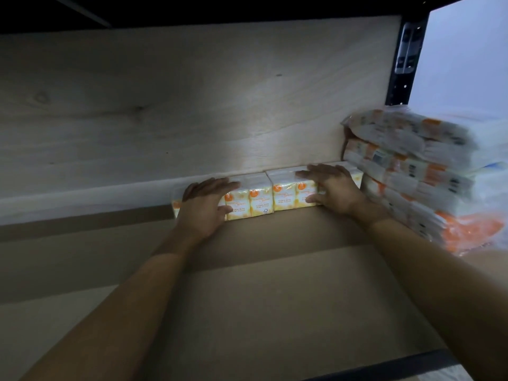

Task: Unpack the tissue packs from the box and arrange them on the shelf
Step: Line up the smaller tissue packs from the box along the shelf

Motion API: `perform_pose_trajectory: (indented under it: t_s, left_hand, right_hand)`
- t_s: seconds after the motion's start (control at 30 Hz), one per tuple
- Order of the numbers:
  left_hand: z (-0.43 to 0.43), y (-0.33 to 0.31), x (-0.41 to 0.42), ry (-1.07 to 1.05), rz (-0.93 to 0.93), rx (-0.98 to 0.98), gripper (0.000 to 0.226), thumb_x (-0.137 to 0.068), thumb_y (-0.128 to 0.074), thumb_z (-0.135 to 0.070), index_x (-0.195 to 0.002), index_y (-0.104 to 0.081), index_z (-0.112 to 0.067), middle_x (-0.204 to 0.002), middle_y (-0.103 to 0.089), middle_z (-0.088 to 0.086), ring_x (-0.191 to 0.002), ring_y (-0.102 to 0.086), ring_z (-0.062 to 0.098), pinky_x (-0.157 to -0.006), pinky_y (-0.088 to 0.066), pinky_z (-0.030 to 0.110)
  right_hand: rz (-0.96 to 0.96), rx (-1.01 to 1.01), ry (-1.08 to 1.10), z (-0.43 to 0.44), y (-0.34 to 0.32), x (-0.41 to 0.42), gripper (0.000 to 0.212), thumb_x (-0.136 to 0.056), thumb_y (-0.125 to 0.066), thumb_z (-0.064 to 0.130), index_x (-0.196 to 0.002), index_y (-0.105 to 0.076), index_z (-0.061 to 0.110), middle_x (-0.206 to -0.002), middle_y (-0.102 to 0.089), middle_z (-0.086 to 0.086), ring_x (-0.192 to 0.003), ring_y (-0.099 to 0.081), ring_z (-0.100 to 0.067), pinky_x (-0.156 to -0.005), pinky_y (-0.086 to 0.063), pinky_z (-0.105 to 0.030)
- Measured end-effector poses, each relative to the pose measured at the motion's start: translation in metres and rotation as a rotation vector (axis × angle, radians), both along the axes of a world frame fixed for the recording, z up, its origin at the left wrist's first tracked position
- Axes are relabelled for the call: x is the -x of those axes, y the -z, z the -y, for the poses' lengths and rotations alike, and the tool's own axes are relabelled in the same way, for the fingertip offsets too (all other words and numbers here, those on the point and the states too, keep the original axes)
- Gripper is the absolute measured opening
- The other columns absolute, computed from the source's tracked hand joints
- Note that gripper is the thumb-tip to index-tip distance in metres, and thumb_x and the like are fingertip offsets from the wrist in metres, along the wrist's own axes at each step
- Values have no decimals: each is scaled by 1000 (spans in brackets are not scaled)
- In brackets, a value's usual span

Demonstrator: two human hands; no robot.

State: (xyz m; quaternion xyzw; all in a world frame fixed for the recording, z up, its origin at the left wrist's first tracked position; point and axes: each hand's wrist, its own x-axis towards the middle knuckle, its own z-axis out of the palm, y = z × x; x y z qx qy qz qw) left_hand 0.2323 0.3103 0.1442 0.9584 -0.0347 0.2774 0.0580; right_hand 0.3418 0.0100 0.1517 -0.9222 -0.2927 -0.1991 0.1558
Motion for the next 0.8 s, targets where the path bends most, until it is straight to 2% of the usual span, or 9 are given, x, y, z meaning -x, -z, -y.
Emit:
perform_pose_trajectory:
  t_s: [0.2, 0.53, 0.8]
  left_hand:
    - [-4, -1, -17, 7, -37, 50, 57, -91, -60, -30, -142, -36, -40, -153, -33, -11, -143, -23, 14, -118, -8, 35]
    - [-13, 5, -36, 61, 44, 51, 59, -86, -66, -25, -139, -43, -38, -148, -41, -9, -140, -31, 13, -116, -14, 36]
    - [-8, 2, -32, 52, 28, 95, 58, -87, -65, -24, -139, -43, -38, -149, -40, -10, -140, -29, 12, -117, -12, 37]
  right_hand:
    - [7, -25, -12, -6, 0, -16, 68, -79, -73, 30, -139, -42, 37, -153, -33, 1, -142, -25, -19, -117, -11, -44]
    - [19, -28, -50, -5, 0, -28, 67, -80, -73, 31, -139, -42, 36, -153, -32, 3, -143, -23, -18, -117, -10, -43]
    - [14, -3, -20, -5, 1, -24, 68, -82, -70, 33, -141, -36, 40, -155, -28, 6, -144, -20, -15, -118, -8, -42]
